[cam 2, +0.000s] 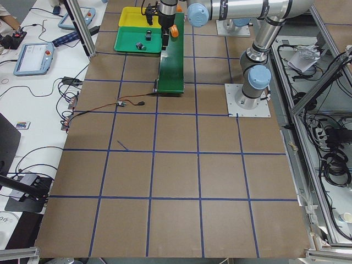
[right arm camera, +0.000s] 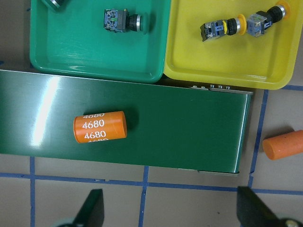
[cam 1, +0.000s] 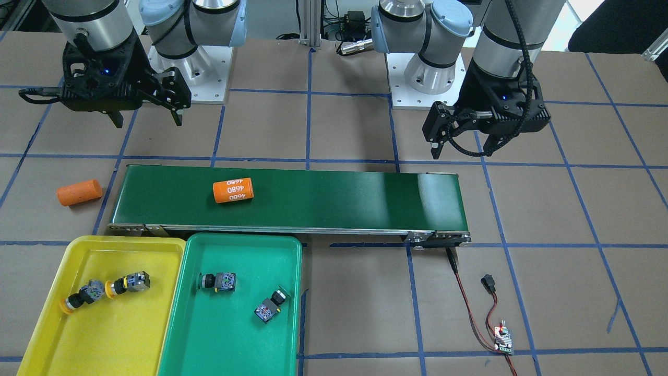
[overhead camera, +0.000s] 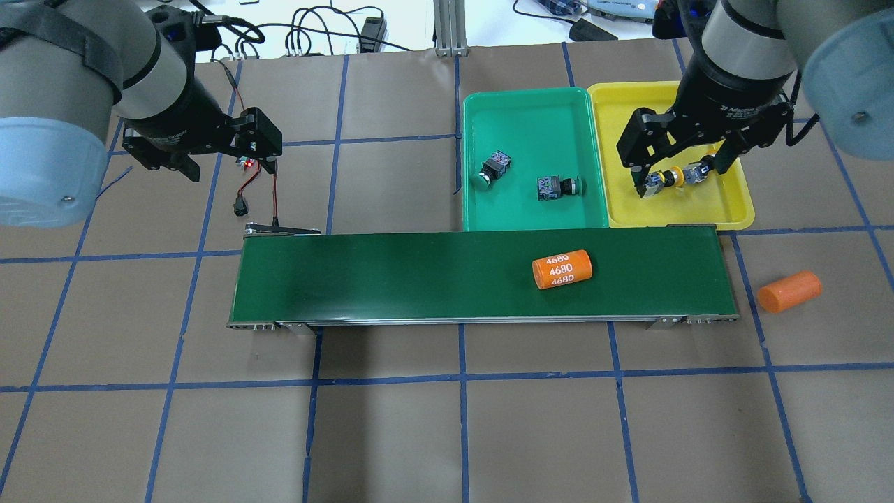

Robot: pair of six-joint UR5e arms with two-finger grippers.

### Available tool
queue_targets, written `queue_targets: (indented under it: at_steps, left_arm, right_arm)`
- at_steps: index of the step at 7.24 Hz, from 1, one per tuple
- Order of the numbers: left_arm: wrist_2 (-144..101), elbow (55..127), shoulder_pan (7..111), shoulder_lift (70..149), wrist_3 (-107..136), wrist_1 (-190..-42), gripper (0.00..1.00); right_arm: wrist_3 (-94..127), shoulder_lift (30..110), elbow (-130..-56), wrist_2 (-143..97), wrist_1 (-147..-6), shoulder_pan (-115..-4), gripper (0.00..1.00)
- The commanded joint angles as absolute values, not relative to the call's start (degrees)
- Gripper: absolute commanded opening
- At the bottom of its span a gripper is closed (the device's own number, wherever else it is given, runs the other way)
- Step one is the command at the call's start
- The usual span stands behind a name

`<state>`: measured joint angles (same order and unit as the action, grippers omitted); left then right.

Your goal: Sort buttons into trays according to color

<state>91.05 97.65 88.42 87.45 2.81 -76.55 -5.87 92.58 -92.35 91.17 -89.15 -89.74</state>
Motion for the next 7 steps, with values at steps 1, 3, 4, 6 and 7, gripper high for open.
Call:
queue_targets:
  at_steps: [1, 3, 4, 6, 7]
  left_arm:
    - [91.1, 97.7, 88.4, 87.5, 2.8, -76.6, 1.0]
    - [91.1, 97.6, 88.4, 87.5, 2.8, -76.6, 1.0]
    - [91.1, 97.6, 88.4, 87.5, 2.8, -76.6, 1.0]
    - [91.2, 97.2, 88.4, 87.5, 2.8, -77.2, 1.0]
    - [91.2, 97.2, 88.4, 87.5, 2.9, -78.0, 1.0]
  right_arm:
    - [-6.2, 92.7, -92.8, 86.0, -89.1, -89.8, 1.0]
    - [-6.7, 92.5, -92.7, 87.0, -88.3, -89.0, 1.0]
    - [-6.3, 92.5, -92.4, 87.1, -87.2, -88.9, 1.0]
    - [-5.8, 92.8, -92.2, 87.1, -86.8, -88.9, 1.0]
    - [-5.8, 94.1, -92.3, 86.1, -87.2, -89.3, 1.0]
